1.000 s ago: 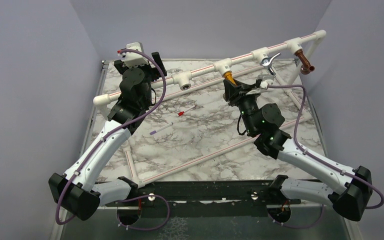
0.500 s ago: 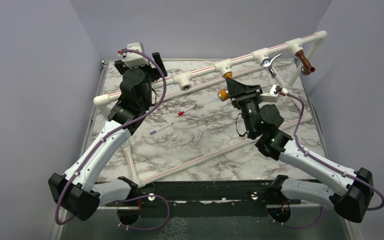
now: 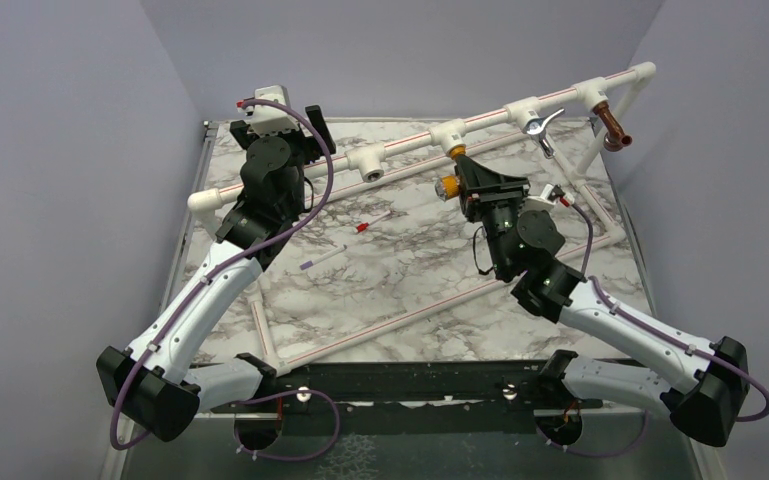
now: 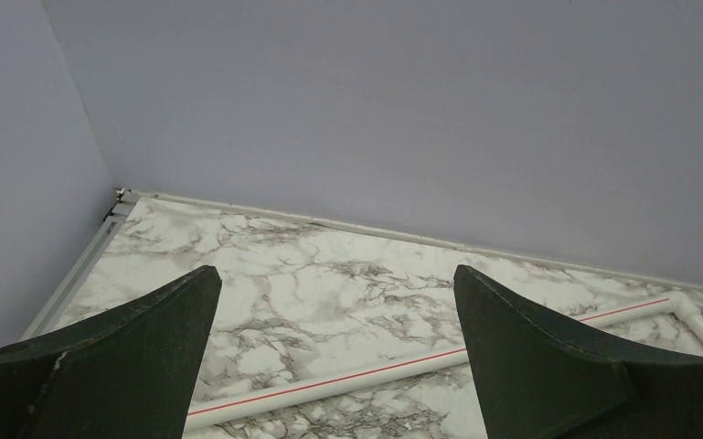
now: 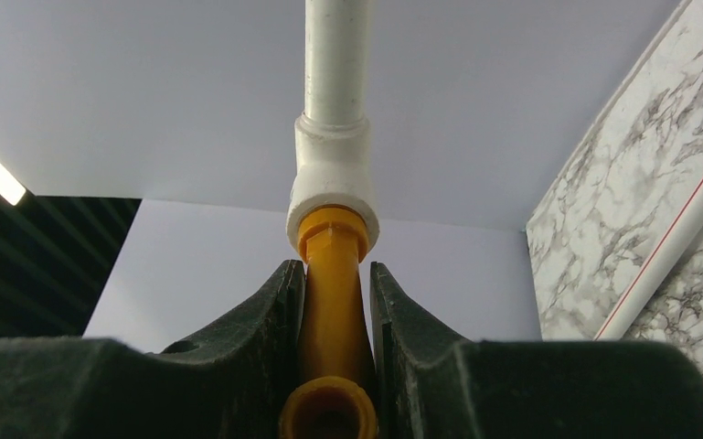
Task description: Install the water faucets
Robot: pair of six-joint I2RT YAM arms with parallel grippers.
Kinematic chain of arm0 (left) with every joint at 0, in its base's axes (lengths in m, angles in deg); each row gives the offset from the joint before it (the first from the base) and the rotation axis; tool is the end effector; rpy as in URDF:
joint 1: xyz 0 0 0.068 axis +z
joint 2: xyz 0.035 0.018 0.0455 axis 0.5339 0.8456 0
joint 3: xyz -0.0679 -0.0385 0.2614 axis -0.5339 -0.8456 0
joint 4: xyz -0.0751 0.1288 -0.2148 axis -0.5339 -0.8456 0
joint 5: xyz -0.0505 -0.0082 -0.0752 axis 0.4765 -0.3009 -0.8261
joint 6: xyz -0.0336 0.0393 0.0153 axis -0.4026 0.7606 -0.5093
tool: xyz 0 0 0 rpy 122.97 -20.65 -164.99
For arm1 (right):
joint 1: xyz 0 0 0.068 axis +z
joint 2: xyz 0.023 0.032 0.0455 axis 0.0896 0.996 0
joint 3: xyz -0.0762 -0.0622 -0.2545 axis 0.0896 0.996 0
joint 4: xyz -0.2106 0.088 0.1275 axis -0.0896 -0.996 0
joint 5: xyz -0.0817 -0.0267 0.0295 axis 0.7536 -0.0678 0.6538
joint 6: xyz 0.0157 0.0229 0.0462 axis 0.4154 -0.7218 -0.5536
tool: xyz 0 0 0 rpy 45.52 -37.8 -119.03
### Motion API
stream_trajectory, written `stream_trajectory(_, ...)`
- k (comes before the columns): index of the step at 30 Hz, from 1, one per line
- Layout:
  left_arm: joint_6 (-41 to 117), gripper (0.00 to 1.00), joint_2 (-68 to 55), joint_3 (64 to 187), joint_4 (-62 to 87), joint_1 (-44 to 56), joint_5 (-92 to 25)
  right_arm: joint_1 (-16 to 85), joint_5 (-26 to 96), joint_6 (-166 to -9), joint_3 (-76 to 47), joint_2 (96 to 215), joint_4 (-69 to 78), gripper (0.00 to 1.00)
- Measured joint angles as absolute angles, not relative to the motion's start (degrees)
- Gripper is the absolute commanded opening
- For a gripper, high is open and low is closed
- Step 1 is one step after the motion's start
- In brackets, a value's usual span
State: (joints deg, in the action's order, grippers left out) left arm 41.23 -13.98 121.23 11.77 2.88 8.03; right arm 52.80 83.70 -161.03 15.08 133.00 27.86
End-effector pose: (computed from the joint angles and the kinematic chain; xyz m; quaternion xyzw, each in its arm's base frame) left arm 0.2449 -0.1154 0.4199 -0.0793 0.6960 -0.0311 0.7130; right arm 0.1742 0.1567 0.3639 0.4246 0.5000 0.5501 0.5168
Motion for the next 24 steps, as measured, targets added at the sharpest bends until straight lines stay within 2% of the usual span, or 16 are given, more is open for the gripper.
stream_trajectory(14,41.2,0.99,-14.0,121.2,11.9,2.9,8.1,52.8,85.8,-165.3,11.8,130.8,16.9,0.65)
stream_trajectory(24,41.2,0.99,-13.9,121.2,11.9,2.9,8.1,52.8,86.2,-163.1,11.9,126.7,13.0,0.78)
